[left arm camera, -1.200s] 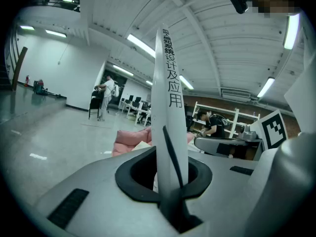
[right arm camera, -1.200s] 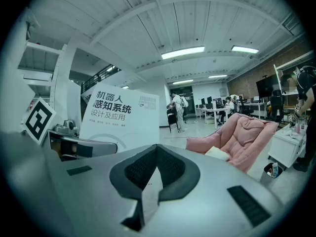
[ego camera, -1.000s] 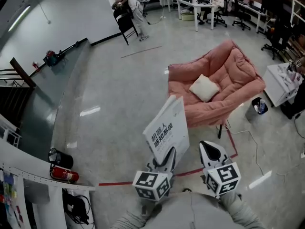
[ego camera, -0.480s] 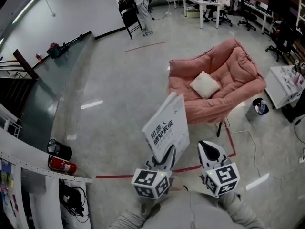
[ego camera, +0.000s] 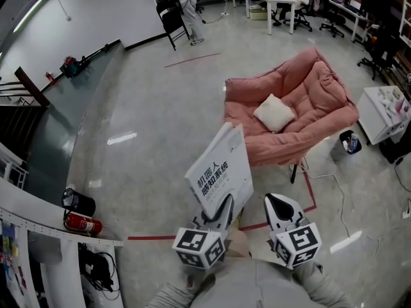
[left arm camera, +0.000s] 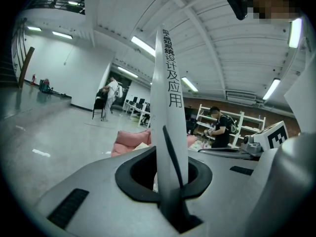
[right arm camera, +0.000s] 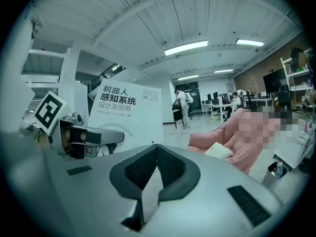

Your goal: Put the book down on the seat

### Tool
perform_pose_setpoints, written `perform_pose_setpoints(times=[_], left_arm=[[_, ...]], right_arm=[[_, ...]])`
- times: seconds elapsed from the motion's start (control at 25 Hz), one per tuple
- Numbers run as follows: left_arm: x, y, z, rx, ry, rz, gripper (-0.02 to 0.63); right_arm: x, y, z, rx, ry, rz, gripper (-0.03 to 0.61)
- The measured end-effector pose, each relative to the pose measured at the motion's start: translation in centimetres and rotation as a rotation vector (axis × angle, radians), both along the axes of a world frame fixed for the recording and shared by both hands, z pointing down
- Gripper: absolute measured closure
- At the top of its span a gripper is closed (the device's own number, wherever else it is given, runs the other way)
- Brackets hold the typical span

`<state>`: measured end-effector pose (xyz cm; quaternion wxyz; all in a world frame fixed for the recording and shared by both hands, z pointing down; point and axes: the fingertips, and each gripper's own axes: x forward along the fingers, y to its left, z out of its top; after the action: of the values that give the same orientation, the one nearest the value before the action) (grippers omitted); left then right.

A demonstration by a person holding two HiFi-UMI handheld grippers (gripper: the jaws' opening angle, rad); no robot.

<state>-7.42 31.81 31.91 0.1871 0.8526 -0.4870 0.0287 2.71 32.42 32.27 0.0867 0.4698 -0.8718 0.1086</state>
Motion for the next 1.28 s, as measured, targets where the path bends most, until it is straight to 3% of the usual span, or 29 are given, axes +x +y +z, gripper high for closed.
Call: perform_pose_setpoints(times=[0.4, 1.28], left_arm=[[0.2, -8.2, 0.7, -0.012, 0.005, 0.024, 0.566], [-4.0, -27.8, 2.0, -0.095, 0.027, 0.075, 0.566]], right_arm=[[0.3, -7.1, 1.2, -0.035, 0.017, 0.031, 0.574], [-2.9, -27.3, 1.3, -0.088, 0.059, 0.075, 0.574]])
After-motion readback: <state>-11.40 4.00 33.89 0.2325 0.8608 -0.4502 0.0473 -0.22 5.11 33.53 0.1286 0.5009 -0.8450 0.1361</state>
